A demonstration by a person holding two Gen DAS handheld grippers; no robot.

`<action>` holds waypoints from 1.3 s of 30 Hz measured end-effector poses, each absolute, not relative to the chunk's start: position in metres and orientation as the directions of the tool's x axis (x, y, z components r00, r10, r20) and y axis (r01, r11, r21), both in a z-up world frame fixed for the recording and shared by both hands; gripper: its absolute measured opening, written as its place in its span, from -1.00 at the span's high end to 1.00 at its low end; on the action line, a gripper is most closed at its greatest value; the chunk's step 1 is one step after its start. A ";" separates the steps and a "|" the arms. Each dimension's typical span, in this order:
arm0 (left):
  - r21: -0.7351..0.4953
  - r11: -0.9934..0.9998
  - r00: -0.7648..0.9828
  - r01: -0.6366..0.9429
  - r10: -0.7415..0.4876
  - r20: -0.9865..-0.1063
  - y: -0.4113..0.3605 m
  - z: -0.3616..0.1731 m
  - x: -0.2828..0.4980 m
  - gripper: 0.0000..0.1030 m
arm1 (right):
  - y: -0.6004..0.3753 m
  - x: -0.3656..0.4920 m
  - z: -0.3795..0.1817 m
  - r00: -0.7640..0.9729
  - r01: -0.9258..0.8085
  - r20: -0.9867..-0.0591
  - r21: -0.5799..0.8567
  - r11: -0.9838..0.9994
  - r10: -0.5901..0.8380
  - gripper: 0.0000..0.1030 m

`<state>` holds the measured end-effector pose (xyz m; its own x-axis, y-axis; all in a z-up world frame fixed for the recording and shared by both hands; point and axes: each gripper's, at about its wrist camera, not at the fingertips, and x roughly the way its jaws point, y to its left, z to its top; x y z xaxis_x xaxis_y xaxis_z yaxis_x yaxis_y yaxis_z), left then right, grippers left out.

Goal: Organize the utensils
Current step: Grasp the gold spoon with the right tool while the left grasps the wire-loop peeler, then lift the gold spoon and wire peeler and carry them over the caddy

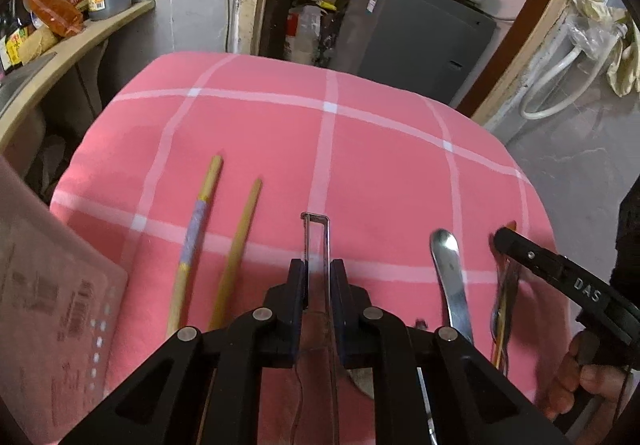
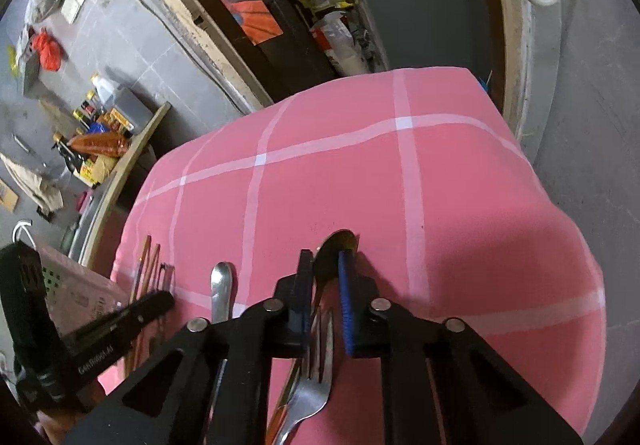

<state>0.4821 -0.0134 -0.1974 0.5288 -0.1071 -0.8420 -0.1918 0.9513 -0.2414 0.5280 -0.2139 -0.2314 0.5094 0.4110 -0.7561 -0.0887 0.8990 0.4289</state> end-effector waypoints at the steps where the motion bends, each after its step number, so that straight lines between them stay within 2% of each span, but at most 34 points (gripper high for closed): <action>1: -0.246 0.951 0.527 -0.189 -0.113 -0.842 -0.013 -0.197 0.480 0.76 | -0.216 0.526 -0.230 0.518 -0.078 -0.746 0.447 0.891 0.419 0.90; 8: -0.334 0.933 0.567 -0.136 -0.203 -0.799 -0.011 -0.185 0.464 0.76 | -0.231 0.509 -0.226 0.558 -0.050 -0.650 0.594 0.803 0.516 0.95; 14: -0.359 0.930 0.603 -0.074 -0.246 -0.759 -0.012 -0.165 0.449 0.76 | -0.221 0.484 -0.200 0.610 -0.113 -0.562 0.636 0.763 0.559 0.95; 28: -0.441 0.896 0.733 0.059 -0.339 -0.589 0.017 -0.075 0.402 0.76 | -0.200 0.434 -0.101 0.719 -0.245 -0.414 0.602 0.760 0.559 0.95; 39: -0.429 0.898 0.829 0.097 -0.311 -0.465 0.076 -0.011 0.371 0.76 | -0.132 0.406 -0.028 0.741 -0.411 -0.262 0.550 0.727 0.618 0.95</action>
<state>0.3708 0.0761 -0.0108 0.8290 -0.3110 -0.4648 0.0966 0.8983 -0.4287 0.4062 -0.1323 -0.0280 0.7411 0.6181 -0.2621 -0.4113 0.7266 0.5504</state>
